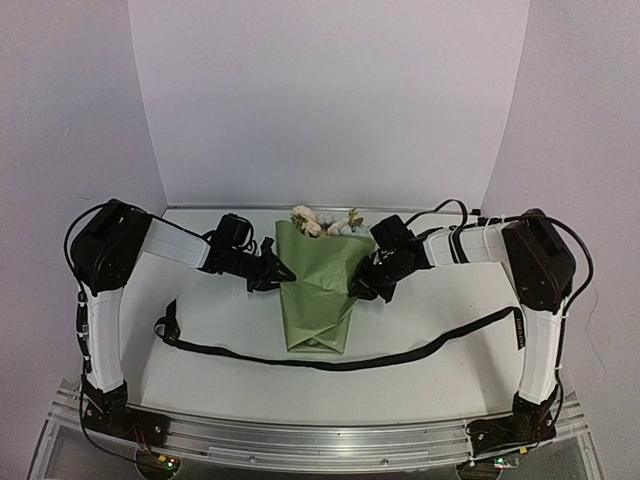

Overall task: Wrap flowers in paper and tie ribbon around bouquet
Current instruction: Pick up the folded bouquet from the center of the board, then place the folded bouquet on the ribbon.

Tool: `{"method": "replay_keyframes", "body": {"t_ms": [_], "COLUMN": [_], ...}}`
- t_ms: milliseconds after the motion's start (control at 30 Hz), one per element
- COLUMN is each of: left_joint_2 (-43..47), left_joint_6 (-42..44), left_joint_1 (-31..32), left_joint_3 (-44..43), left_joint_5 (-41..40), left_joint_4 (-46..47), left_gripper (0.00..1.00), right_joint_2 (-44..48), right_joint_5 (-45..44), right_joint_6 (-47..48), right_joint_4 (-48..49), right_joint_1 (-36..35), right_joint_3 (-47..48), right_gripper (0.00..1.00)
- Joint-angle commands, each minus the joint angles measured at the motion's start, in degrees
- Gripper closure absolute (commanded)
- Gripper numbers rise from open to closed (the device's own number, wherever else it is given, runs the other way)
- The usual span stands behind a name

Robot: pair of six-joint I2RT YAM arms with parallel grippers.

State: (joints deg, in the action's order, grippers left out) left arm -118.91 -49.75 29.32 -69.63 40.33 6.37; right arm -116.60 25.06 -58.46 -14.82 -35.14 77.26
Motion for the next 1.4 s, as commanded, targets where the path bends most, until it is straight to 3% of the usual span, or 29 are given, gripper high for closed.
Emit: {"method": "replay_keyframes", "body": {"t_ms": [0, 267, 733, 933, 967, 1200, 1367], "left_joint_2": [1.0, 3.6, 12.1, 15.5, 16.3, 24.1, 32.6], "left_joint_6": [-1.1, -2.2, -4.5, -6.6, -7.0, -5.0, -8.4], "left_joint_1": [0.2, 0.6, 5.0, 7.1, 7.1, 6.0, 2.1], "left_joint_3": [-4.9, -4.2, 8.6, 14.0, 14.6, 11.9, 15.4], "left_joint_5": [2.0, 3.8, 0.8, -2.5, -3.5, -16.0, -28.4], "left_joint_4": [-5.8, -10.7, -9.1, -7.1, -6.9, -15.8, -26.3], "left_gripper": [0.83, 0.86, 0.86, 0.78, 0.73, 0.41, 0.35], "right_joint_2": [1.6, 5.8, 15.3, 16.3, 16.4, 20.7, 24.9], "right_joint_5": [1.6, 2.2, -3.5, -5.4, -5.6, -8.9, -13.1], "right_joint_6": [-3.9, -6.1, -11.9, -12.5, -12.3, -6.8, -0.5], "right_joint_4": [-3.4, -6.6, -1.4, -0.1, 0.0, -3.6, -9.5], "right_joint_1": [0.8, 0.6, -6.4, -8.5, -8.6, -8.6, -8.5], "right_joint_3": [3.1, 1.7, -16.2, -20.0, -20.1, -18.7, -17.6], "right_gripper": [1.0, 1.0, 1.0, 1.0, 0.97, 0.42, 0.23]}}
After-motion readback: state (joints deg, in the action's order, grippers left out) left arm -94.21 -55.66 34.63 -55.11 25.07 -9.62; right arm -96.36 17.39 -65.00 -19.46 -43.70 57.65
